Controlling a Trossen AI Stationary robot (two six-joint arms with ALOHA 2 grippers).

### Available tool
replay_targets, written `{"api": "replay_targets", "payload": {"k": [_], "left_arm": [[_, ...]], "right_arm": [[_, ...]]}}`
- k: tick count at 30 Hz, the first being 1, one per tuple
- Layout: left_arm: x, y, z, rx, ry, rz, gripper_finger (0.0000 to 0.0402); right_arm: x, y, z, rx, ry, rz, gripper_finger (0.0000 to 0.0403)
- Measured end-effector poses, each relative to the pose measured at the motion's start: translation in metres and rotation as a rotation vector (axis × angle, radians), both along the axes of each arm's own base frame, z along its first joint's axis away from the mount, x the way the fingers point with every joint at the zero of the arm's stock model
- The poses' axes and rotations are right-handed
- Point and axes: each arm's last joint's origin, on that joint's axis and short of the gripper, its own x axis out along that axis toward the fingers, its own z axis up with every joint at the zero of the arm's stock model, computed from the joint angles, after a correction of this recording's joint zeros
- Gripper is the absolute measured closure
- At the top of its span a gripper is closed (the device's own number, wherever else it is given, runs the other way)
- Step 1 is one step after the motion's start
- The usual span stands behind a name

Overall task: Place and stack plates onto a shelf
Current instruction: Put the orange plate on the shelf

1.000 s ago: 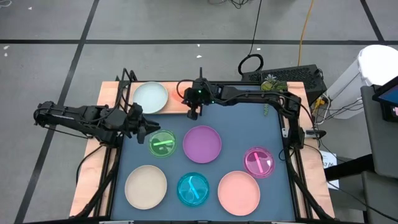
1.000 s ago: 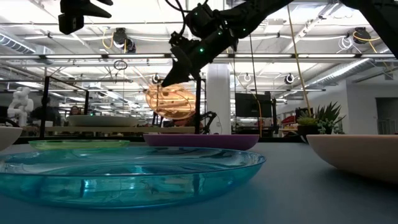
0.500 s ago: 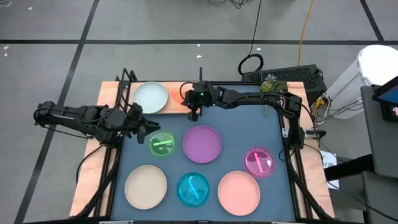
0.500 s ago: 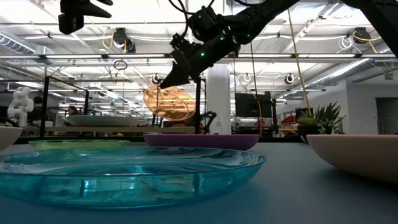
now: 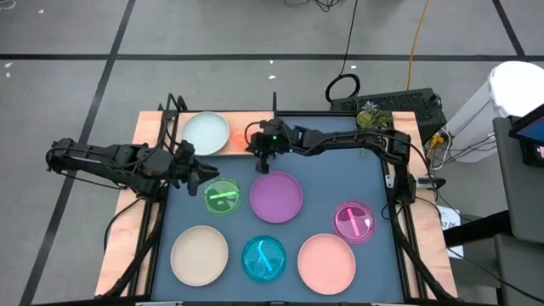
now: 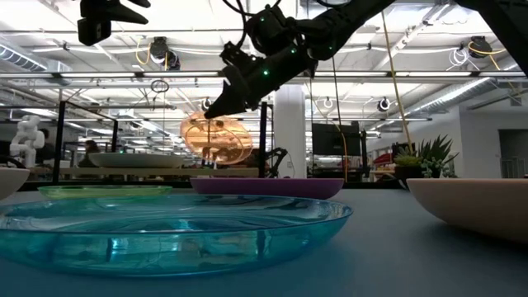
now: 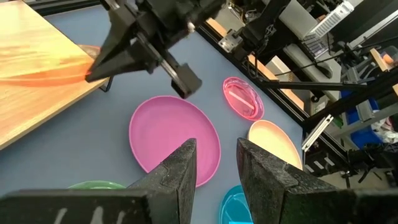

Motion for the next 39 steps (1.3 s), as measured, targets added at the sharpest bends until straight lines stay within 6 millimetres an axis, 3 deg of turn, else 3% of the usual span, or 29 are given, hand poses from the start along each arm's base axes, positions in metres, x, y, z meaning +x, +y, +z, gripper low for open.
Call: {"api": "replay_targets", "payload": {"k": [8, 19, 30, 39], "left_arm": [[0.000, 0.000, 0.000, 0.005, 0.001, -0.001, 0.0284], [0.000, 0.000, 0.000, 0.001, 0.000, 0.001, 0.0284], [0.000, 0.000, 0.000, -0.001, 0.000, 0.002, 0.0284], [0.000, 0.000, 0.000, -0.001, 0.001, 0.002, 0.0284]], "right_arm": [[0.001, 0.011, -0.002, -0.049, 0.030, 0.053, 0.0403], [-0.007, 0.013, -0.021, -0.062, 0.061, 0.065, 0.0403], [-0.007, 0.010, -0.021, -0.085, 0.056, 0.074, 0.0402], [-0.006, 0.005, -0.032, -0.069, 0.076, 0.060, 0.0362]]}}
